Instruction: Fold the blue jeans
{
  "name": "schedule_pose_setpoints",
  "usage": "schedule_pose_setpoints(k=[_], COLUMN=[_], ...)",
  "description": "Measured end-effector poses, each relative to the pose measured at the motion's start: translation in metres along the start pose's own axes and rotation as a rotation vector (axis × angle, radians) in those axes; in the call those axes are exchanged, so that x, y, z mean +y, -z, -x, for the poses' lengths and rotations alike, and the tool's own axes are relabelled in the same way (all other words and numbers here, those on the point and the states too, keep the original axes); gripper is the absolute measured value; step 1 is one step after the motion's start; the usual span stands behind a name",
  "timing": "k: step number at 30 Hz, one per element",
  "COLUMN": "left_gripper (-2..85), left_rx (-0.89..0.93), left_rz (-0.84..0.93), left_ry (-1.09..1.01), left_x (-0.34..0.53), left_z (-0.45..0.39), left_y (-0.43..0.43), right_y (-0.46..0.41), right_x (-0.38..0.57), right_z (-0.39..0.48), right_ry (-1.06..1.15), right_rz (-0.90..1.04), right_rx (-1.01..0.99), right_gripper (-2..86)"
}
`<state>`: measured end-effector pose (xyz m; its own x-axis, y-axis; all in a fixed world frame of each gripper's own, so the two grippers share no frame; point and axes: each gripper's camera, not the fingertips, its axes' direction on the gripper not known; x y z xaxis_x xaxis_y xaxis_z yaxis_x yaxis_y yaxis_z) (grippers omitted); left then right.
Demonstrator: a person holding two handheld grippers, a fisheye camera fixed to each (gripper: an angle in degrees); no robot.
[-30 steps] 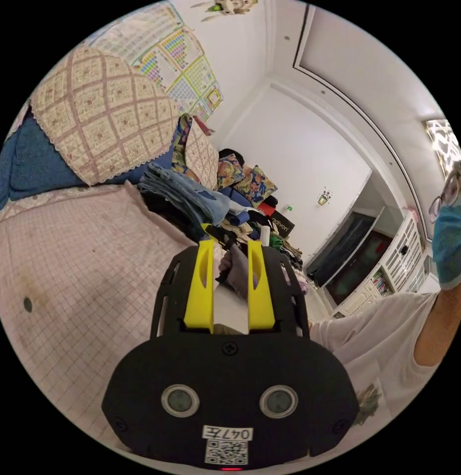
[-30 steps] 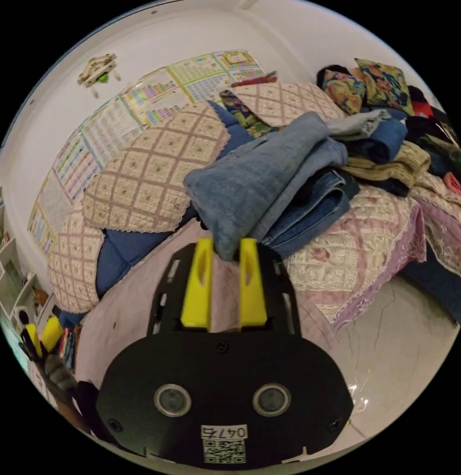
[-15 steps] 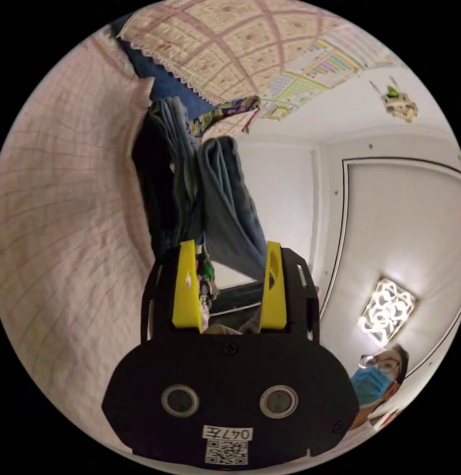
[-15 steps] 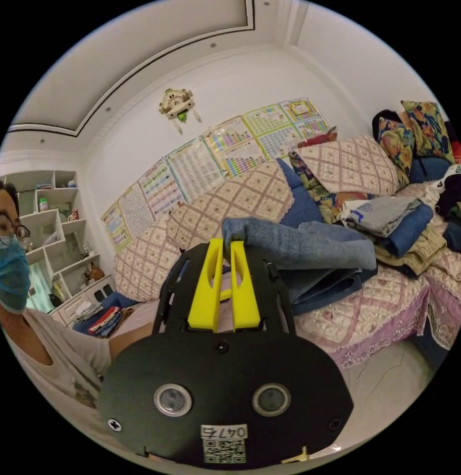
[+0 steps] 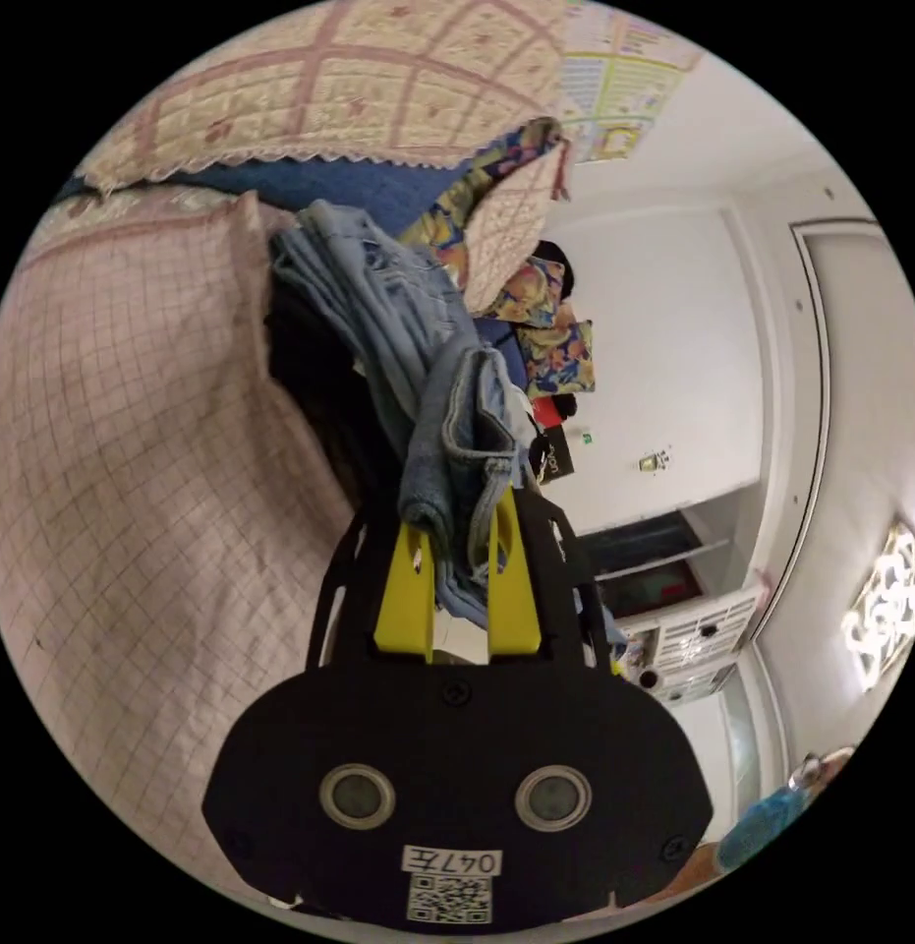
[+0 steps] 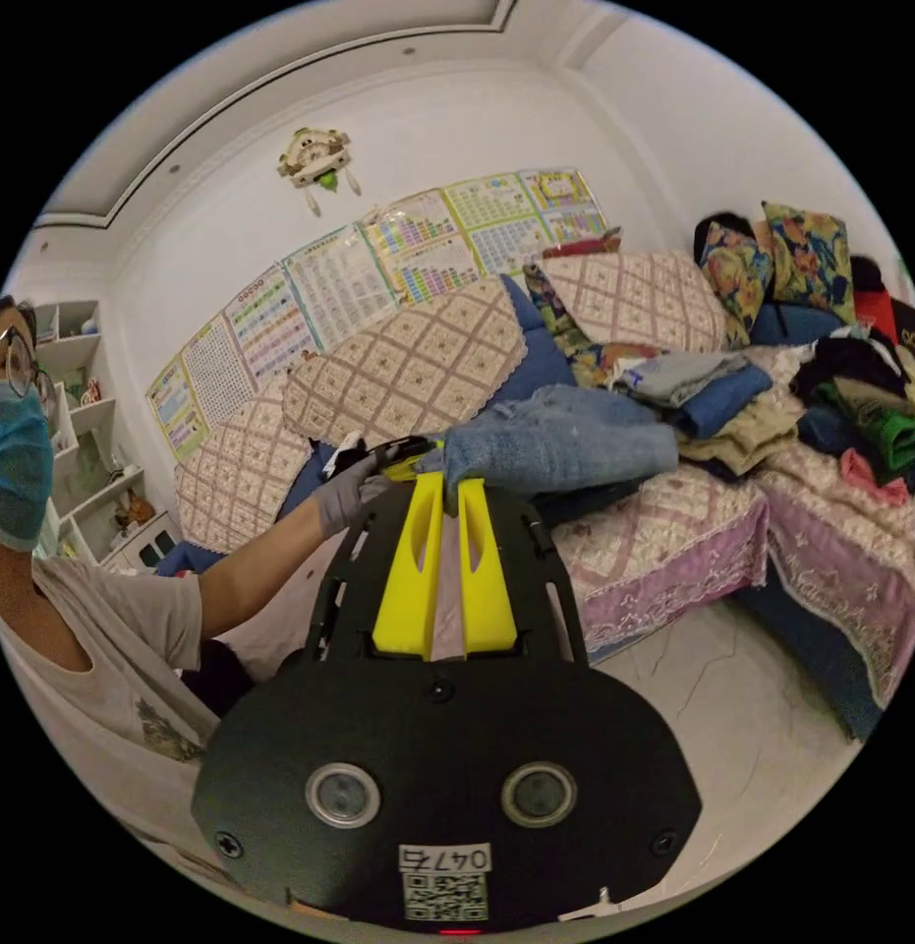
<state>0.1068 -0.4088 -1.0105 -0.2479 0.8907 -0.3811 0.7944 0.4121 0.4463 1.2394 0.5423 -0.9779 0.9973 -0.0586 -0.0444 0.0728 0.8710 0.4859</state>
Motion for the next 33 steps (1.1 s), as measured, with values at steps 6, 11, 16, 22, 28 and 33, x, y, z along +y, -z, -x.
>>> schedule_pose_setpoints(k=[6, 11, 16, 22, 28, 33], left_gripper=[6.7, 6.7, 6.6, 7.6, 15.1, 13.2], left_rx=[0.128, 0.122, -0.175, -0.543, -0.531, -0.876], left_rz=[-0.137, -0.369, -0.624, -0.855, -0.858, -1.031], left_ry=[-0.221, -0.14, -0.099, 0.009, 0.473, 0.294], left_x=[0.158, 0.317, 0.398, 0.47, 0.623, 0.744], left_z=[-0.067, -0.043, -0.024, 0.008, 0.12, 0.058], left_y=[0.108, 0.222, 0.344, 0.445, 0.47, 0.502], right_y=[0.061, 0.018, -0.108, -0.242, -0.328, -0.28], right_x=[-0.012, -0.016, -0.026, 0.013, 0.116, 0.093], right_z=[0.102, 0.171, 0.254, 0.364, 0.397, 0.387], right_ry=[0.262, 0.296, 0.39, 0.678, 0.673, 0.44], right_rz=[-0.169, -0.046, 0.121, 0.233, 0.631, 0.421], right_rx=[-0.049, -0.448, -0.62, -0.681, -0.526, -0.436], right_gripper=[-0.3, -0.2, -0.4, -0.1, 5.2, 7.1])
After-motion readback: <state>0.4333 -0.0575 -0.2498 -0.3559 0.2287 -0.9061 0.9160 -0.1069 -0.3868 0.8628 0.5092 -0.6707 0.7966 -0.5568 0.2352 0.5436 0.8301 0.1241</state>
